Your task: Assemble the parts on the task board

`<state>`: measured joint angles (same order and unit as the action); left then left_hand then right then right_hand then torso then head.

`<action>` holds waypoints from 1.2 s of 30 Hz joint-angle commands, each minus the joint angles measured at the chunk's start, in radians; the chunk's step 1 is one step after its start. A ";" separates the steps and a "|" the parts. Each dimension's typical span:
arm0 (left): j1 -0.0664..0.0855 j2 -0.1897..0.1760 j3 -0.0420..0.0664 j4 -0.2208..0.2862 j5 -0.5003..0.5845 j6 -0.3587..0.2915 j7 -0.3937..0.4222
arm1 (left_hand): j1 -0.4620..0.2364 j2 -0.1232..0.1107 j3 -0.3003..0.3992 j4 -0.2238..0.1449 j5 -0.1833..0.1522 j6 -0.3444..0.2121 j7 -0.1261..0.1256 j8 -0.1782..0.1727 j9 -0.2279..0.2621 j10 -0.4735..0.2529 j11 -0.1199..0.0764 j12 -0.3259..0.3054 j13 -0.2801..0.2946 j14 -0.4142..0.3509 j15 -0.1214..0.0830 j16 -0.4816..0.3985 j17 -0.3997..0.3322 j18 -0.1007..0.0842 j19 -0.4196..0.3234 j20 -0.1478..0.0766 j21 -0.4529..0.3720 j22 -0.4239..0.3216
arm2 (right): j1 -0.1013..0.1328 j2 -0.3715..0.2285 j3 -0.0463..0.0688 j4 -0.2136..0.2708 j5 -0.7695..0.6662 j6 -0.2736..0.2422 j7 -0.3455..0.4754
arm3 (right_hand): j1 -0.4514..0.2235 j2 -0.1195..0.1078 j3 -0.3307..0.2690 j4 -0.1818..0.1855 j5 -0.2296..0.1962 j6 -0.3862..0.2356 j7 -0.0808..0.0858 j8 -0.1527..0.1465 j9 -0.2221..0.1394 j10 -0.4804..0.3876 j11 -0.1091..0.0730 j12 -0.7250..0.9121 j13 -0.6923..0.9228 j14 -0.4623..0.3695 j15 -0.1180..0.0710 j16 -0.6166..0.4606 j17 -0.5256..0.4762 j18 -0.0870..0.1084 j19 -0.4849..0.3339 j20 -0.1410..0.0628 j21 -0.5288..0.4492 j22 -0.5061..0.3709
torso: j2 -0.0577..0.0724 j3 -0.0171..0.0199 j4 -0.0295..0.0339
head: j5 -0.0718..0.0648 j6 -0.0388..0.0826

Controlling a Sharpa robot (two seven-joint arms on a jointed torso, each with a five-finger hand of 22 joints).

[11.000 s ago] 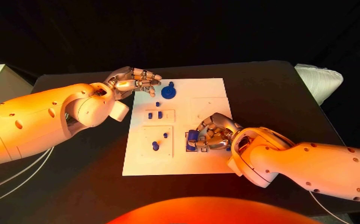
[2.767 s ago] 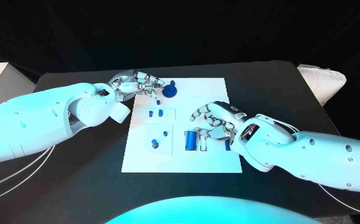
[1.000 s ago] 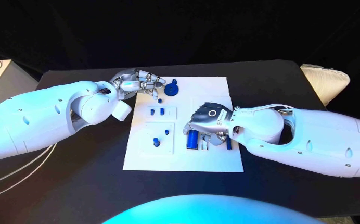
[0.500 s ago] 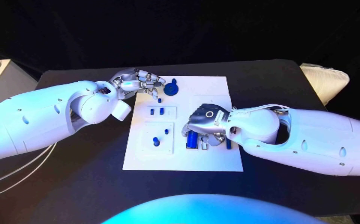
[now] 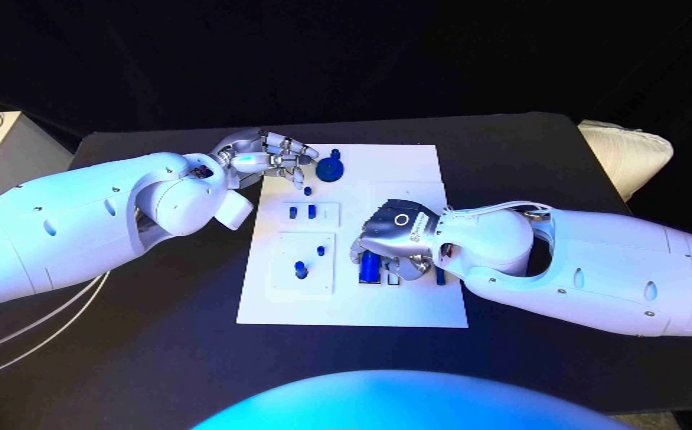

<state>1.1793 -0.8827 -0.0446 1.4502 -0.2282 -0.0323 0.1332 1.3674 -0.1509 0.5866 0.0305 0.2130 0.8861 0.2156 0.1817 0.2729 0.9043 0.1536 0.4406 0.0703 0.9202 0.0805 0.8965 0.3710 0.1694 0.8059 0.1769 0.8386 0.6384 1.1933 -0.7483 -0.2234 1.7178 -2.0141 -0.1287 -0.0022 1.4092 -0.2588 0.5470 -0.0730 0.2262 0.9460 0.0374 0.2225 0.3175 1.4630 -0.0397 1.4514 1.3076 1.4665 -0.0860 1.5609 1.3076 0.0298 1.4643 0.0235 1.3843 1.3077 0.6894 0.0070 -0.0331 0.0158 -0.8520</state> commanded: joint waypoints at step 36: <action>0.000 -0.001 0.001 -0.001 0.000 0.018 0.000 | -0.003 0.009 0.006 0.001 0.004 -0.004 0.000 -0.005 -0.002 -0.004 0.001 0.001 -0.001 -0.001 0.004 -0.006 0.000 0.013 0.001 0.001 -0.001 0.002 | -0.001 -0.049 0.001 0.033 0.083 -0.157 0.081 | -0.033 0.028 0.057 0.003 -0.060 0.114 0.026 0.045 0.024 0.031 0.021 0.031 0.199 0.104 -0.003 0.010 0.263 -0.008 0.075 -0.004 0.074 0.235 | 0.000 0.0006 -0.0001 | 0.006 -0.004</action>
<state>1.1793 -0.8841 -0.0446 1.4482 -0.2282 -0.0316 0.1313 1.3674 -0.1509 0.5865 0.0304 0.2129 0.8861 0.2155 0.1817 0.2731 0.9044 0.1536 0.4406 0.0703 0.9202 0.0805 0.8964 0.3710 0.1694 0.8059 0.1769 0.8386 0.6390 1.1910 -0.7952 -0.2231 1.7470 -1.9591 -0.2912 0.0543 1.3817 -0.2317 0.5993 -0.0705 0.1696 1.0302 0.0425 0.2668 0.3392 1.4660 -0.0218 1.4880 1.3074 1.4665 -0.0859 1.5666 1.3074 0.0299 1.4643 0.0235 1.4577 1.3073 0.6887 0.0078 -0.0337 0.0212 -0.8554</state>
